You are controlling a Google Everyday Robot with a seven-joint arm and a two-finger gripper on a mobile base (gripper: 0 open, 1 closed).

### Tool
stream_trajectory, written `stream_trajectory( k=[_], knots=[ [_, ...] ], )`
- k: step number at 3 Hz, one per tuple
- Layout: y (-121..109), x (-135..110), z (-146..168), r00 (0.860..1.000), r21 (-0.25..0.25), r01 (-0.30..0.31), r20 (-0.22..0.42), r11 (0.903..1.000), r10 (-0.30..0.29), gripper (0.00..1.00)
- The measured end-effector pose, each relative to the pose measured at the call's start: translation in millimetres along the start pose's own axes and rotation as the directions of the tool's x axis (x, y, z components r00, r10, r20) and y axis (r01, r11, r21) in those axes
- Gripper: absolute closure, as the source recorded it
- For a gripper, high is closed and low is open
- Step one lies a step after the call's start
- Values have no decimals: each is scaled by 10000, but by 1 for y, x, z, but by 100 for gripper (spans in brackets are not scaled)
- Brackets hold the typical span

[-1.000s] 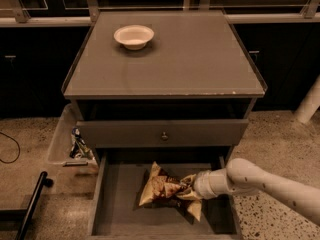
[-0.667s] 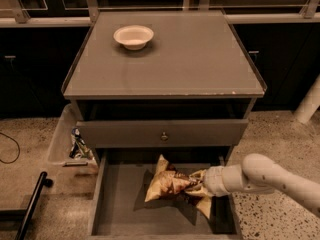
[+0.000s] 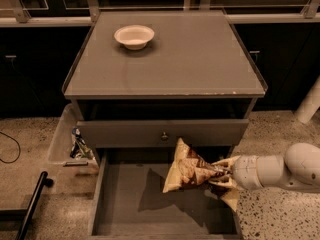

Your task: Pick brown chip bag from middle drawer and place on counter

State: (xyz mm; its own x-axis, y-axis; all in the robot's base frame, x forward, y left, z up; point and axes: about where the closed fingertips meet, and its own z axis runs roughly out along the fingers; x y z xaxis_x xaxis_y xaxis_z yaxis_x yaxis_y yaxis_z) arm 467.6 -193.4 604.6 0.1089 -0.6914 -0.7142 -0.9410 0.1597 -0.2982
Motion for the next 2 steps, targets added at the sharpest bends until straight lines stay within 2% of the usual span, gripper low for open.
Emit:
stream_trajectory(
  k=[2],
  knots=[
    [2, -10, 1, 9996, -48, 165, -244, 9999, -166, 100]
  ],
)
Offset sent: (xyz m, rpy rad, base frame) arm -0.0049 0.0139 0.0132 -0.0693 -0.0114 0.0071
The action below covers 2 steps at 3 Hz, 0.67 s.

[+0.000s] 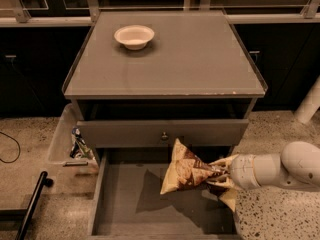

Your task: Pick brown chip bag from middle drawer and place on counter

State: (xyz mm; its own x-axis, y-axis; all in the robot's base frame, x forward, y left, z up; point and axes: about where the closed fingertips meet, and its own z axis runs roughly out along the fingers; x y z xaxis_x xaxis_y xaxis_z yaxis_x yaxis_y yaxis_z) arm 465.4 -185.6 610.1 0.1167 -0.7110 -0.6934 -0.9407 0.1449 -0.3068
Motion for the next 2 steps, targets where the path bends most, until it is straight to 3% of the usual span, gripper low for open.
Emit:
stream_trajectory(
  k=[1, 2],
  knots=[
    [-23, -29, -31, 9978, 499, 622, -277, 9968, -609, 100],
    [-59, -61, -78, 9907, 1081, 1292, -561, 9857, -1238, 100]
  ],
)
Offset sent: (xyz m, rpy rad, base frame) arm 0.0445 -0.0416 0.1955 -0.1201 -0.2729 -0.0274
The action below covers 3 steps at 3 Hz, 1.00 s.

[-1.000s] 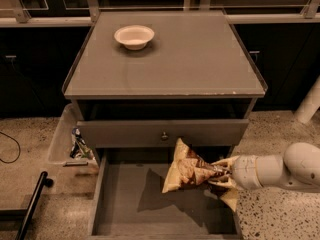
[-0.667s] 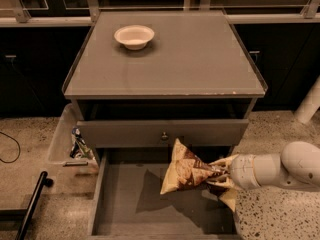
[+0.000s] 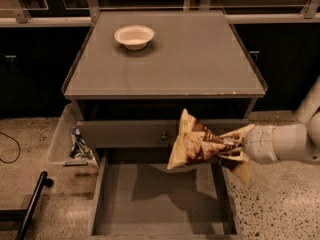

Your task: Pick brown chip bag from middle drawer and place on counter

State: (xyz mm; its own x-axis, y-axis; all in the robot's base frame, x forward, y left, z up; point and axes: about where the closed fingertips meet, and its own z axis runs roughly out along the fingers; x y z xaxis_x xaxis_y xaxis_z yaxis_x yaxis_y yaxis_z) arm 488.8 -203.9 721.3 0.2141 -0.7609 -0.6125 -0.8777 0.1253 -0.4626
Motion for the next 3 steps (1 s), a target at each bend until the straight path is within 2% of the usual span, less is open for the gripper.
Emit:
stream_trajectory(
  k=[1, 2, 3],
  knots=[
    [-42, -29, -48, 9984, 577, 553, -139, 9968, -546, 100],
    [-64, -63, -83, 9944, 756, 1053, -117, 9916, -1047, 100],
    [-85, -95, -108, 9887, 733, 1449, 267, 9867, -1472, 100]
  ],
)
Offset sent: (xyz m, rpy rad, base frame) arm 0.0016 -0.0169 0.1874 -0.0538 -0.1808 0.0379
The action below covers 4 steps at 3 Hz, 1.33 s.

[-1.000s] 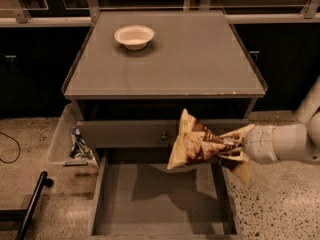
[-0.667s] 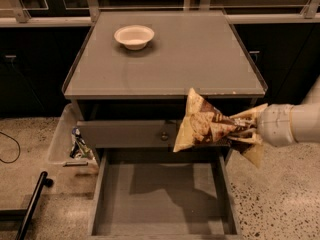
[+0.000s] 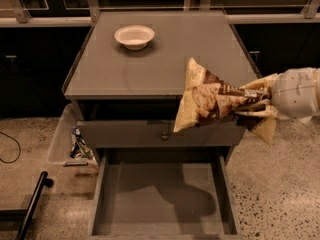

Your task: Pick brown chip bag from middle drawer and place on counter

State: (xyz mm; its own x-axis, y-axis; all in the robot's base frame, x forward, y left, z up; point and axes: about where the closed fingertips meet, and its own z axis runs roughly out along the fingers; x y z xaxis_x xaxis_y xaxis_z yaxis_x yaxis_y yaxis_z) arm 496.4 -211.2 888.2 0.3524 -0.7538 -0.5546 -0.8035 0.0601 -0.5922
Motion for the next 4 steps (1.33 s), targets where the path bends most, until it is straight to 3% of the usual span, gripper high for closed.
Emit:
stream_trajectory(
  k=[1, 2, 4],
  knots=[
    [-36, -33, -5, 9964, 116, 616, 577, 9980, -622, 100],
    [-36, -33, -5, 9964, 116, 616, 577, 9980, -622, 100],
    [-85, -28, 11, 9874, 679, 1194, 958, 9905, -1256, 100]
  ],
)
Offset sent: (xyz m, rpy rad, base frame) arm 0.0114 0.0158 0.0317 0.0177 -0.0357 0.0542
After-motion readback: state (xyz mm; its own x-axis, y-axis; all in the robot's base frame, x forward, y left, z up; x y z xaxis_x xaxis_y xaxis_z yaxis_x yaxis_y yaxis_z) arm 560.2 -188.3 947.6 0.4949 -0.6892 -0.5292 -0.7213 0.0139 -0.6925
